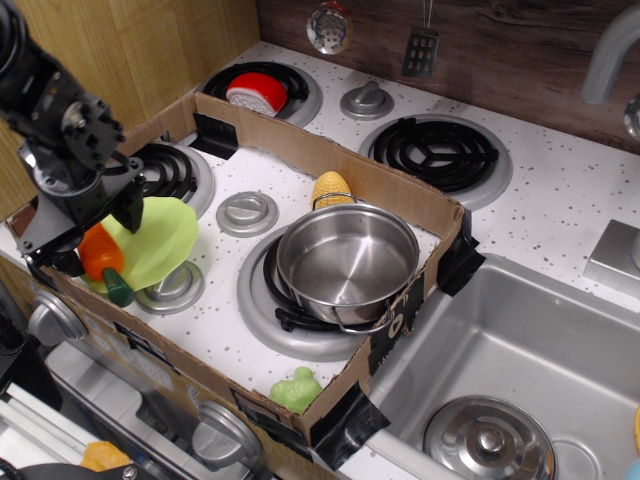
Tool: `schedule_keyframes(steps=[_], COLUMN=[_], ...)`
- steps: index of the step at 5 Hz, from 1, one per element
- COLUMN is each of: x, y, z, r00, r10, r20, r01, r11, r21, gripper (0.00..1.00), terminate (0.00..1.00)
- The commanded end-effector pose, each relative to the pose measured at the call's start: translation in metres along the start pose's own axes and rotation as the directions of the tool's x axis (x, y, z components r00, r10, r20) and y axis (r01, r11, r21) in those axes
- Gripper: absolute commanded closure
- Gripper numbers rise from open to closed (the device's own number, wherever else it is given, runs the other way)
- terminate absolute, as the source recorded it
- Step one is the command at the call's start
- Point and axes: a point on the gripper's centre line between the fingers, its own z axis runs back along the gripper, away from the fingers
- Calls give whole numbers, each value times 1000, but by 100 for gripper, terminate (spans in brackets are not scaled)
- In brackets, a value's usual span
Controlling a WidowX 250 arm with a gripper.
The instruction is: Take carrot off plate
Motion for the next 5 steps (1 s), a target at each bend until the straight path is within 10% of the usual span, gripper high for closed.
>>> schedule_keyframes(steps=[1,5], x=[-2,0], y=[14,-86], z=[3,69], r00=[997,985], r10=[-58,-171], r20=[-47,-1], r01=[60,169], r11=[997,972], r21=[39,161], gripper=[100,100], terminate=[0,0])
